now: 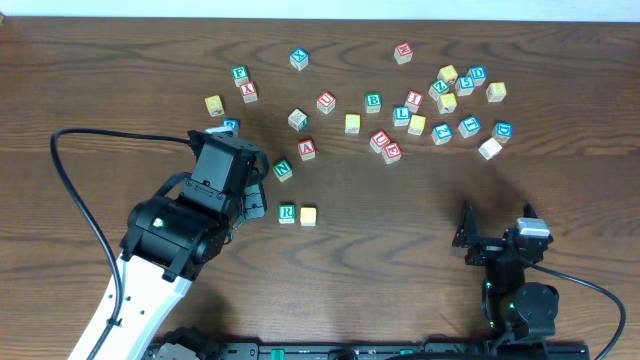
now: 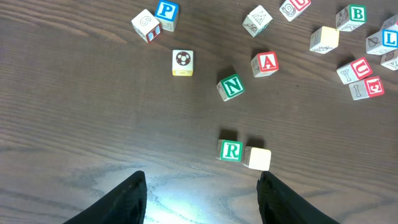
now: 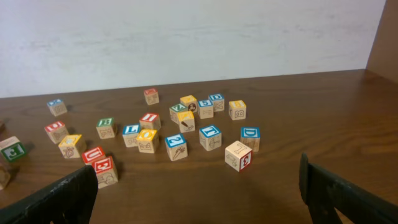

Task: Spell out ROBOT
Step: 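Retract the left arm to the left side and hold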

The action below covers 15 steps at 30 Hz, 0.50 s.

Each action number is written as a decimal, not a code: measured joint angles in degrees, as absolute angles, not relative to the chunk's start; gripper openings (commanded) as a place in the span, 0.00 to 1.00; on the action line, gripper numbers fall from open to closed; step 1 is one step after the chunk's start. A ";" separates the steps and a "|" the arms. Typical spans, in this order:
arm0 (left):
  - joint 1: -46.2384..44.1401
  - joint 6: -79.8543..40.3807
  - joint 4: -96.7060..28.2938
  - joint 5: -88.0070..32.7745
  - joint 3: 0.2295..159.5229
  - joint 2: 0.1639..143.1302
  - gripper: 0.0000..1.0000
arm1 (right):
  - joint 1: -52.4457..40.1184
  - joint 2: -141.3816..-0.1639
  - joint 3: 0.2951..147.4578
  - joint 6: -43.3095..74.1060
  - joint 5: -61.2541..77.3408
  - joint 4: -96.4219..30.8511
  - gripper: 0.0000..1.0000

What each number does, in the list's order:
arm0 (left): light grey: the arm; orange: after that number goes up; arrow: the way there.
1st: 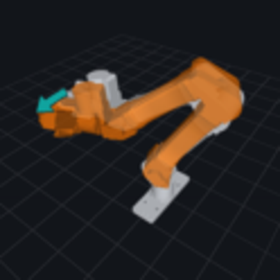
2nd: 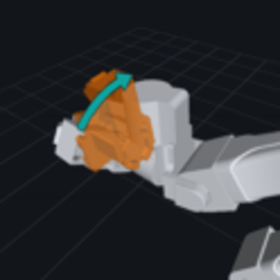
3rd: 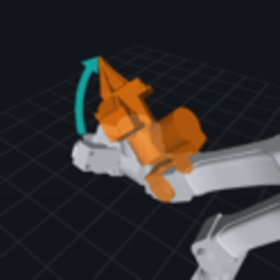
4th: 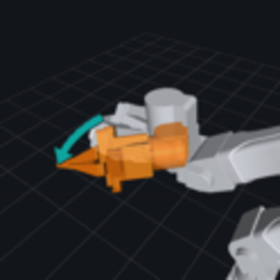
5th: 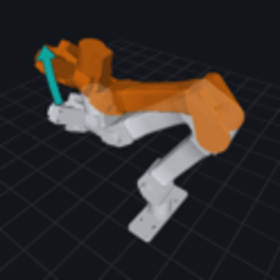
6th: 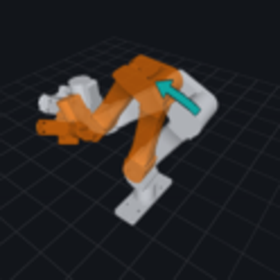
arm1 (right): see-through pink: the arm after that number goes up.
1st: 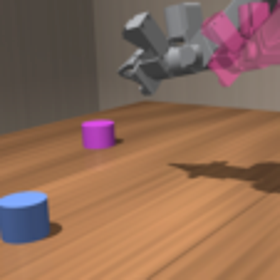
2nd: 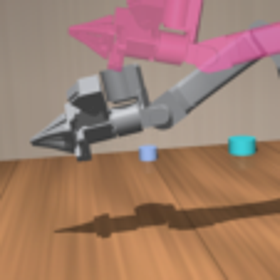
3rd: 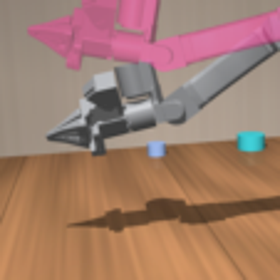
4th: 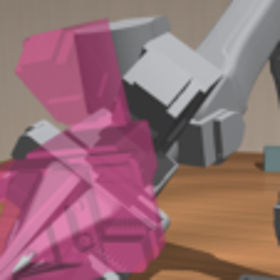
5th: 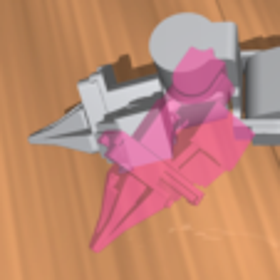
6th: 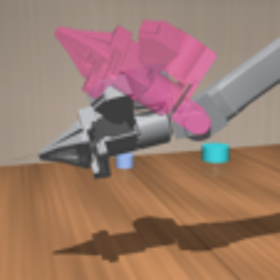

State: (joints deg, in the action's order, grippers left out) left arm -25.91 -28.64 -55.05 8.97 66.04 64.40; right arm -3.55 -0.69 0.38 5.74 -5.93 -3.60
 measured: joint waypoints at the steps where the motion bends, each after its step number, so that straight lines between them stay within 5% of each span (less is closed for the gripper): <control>1: -25.93 -28.64 -55.05 8.97 66.04 64.40 0.57 | -3.55 -0.69 0.38 5.74 -5.93 -3.60 0.99; 4: -25.91 -28.64 -55.05 8.97 66.04 64.40 0.57 | -3.55 -0.69 0.38 5.74 -5.93 -3.60 0.99; 5: -25.91 -28.62 -55.05 8.97 66.04 64.40 0.76 | -3.55 -0.69 0.38 5.74 -5.93 -3.60 0.99; 8: -25.93 -28.47 -55.07 8.97 66.04 64.40 0.91 | -3.55 -0.69 0.38 5.74 -5.93 -3.60 0.99; 15: -25.91 -28.47 -55.11 9.15 66.04 64.40 0.95 | -3.55 -0.69 0.38 5.74 -5.93 -3.60 0.99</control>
